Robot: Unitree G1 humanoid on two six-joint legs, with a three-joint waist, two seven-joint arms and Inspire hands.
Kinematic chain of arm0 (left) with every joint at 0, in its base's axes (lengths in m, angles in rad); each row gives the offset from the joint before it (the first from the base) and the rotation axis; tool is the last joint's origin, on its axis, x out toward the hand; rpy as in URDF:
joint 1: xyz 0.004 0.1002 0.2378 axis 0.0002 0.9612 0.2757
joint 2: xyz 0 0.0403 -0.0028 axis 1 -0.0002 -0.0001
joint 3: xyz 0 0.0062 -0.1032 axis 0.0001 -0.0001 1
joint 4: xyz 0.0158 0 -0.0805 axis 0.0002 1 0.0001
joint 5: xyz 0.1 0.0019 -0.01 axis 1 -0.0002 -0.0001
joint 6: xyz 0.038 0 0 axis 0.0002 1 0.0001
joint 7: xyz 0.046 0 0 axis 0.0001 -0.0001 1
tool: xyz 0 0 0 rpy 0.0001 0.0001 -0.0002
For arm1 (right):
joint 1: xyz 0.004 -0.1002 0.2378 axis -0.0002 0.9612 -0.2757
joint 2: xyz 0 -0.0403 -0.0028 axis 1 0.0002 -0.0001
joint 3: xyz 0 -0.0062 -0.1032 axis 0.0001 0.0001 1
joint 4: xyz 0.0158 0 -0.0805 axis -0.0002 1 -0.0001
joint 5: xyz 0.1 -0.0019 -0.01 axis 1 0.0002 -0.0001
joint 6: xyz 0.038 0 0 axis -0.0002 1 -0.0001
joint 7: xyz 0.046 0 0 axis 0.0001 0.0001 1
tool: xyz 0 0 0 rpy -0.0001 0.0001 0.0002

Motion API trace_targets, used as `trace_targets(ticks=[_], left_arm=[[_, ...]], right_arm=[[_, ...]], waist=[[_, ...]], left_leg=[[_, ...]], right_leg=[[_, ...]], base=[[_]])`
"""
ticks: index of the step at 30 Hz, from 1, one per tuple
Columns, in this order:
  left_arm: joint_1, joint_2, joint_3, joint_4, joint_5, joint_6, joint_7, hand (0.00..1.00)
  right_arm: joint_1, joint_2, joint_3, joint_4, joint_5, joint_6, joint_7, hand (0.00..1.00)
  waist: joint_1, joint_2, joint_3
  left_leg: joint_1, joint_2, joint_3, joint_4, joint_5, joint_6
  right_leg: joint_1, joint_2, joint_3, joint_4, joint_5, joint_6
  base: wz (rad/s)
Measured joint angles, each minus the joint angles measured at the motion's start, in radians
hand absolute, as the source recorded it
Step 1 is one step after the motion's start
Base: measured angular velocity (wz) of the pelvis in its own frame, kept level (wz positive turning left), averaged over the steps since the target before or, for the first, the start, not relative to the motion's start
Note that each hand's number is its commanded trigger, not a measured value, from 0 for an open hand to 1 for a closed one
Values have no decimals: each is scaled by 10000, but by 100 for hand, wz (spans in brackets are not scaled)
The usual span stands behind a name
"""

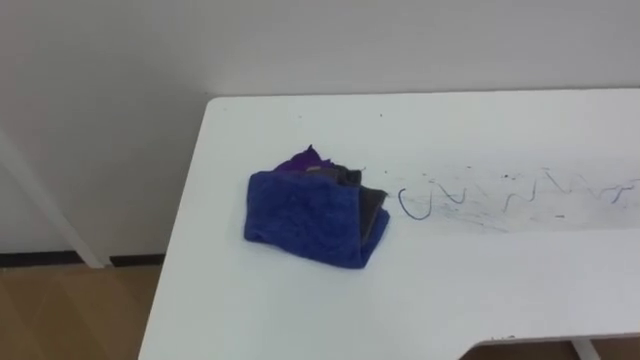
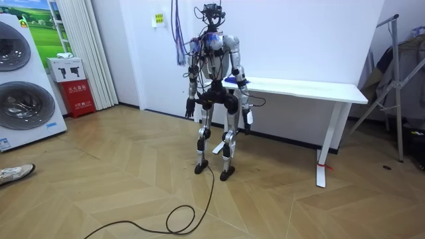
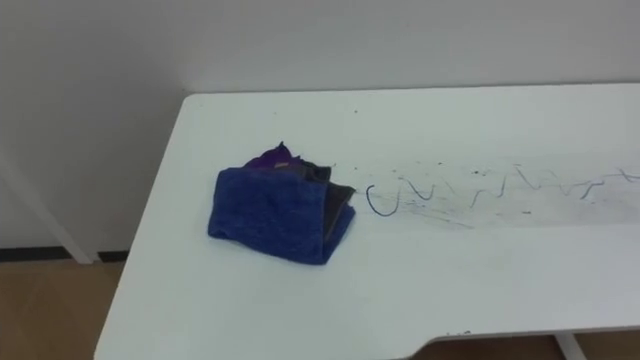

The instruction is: Wipe table

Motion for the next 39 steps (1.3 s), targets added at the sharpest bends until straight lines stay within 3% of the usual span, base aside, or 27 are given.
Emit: trace_targets(ticks=[4, 5, 7, 10, 14, 17, 21, 23, 28, 30, 31, 34, 39], left_arm=[[167, 350, 862, -220, -11, -11, 1, 0], [184, 431, 928, -292, -11, -16, 3, 0], [189, 763, 1002, -527, -9, -26, 19, 0], [43, 1088, 1016, -654, -22, -127, 72, 0], [-172, 1109, 790, -727, -220, -335, 238, 0], [-212, 1033, 760, -862, -422, -571, 294, 0], [-80, 1039, 160, -876, -820, -750, 635, 0], [-123, 1017, -33, -864, -895, -754, 636, 0], [-155, 837, -524, -807, -872, -1114, 691, 0], [-65, 842, -755, -806, -880, -1120, 711, 0], [42, 846, -1036, -853, -879, -1125, 711, 0], [56, 836, -1640, -881, -884, -1194, 679, 0], [-152, 853, -1821, -883, -880, -1426, 621, 0]], right_arm=[[357, -627, -1917, -54, 1476, 5, -733, 0], [383, -789, -2093, -61, 1658, 11, -885, 0], [200, -1489, -2844, -369, 1772, 23, -1640, 0], [-144, -2072, -3186, -1392, 1929, -195, -2658, 0], [-634, -2096, -3119, -3259, 1861, -470, -3654, 0], [-851, -2048, -2948, -5540, 1396, -521, -4145, 0], [-709, -1963, -2094, -9128, -198, -807, -4653, 0], [-719, -1714, -1586, -10540, -938, -948, -4702, 0], [-929, -1588, -287, -13201, -3329, -1104, -4716, 0], [-1045, -1591, 269, -13987, -4025, -1263, -4732, 0], [-1087, -1591, 760, -14478, -4388, -1336, -4704, 0], [-1575, -1590, 1783, -14859, -5048, -1641, -4521, 0], [-1745, -1606, 2982, -15661, -6194, -1699, -3998, 0]], waist=[[-339, -161, 8], [-387, -209, -4], [-530, -319, -10], [-584, -490, 6], [-592, -696, 12], [-490, -690, -17], [-441, -561, -9], [-419, -514, 2], [243, -434, -17], [412, -363, -11], [470, -329, -51], [492, -258, -19], [896, -284, -12]], left_leg=[[-32, 0, 70, -24, 0, 0], [-38, 0, 93, -28, 0, 0], [-64, -1, 271, -47, 0, 0], [-153, 2, 454, -58, 1, 1], [-212, 11, 528, -56, -3, 4], [-383, 9, 596, -54, -7, 14], [-452, 14, 610, -40, -6, 13], [-487, 35, 609, -20, -4, 12], [-590, 46, 570, 9, -4, 11], [-537, 55, 429, 10, -4, 12], [-531, 56, 318, -4, -4, 11], [-527, 66, 160, -69, -3, 12], [-634, 90, -177, -158, -3, 12]], right_leg=[[-42, 3, 47, 14, -15, 5], [-63, 0, 52, 34, -18, 6], [-217, 23, 203, 136, -18, 11], [-417, 44, 334, 227, 17, 24], [-506, 70, 397, 192, 73, 40], [-764, 77, 441, 227, 138, 45], [-785, 76, 351, 153, 139, 46], [-804, 89, 328, 169, 142, 41], [-902, 102, 247, 180, 155, 23], [-797, 121, 155, 106, 172, 4], [-722, 119, 104, 1, 195, 5], [-699, 117, -65, -7, 195, 4], [-723, 101, -563, -39, 196, 4]], base=[[-3], [-9], [-23], [-20], [-7], [-7], [-1], [0], [-8], [-10], [0], [18], [15]])
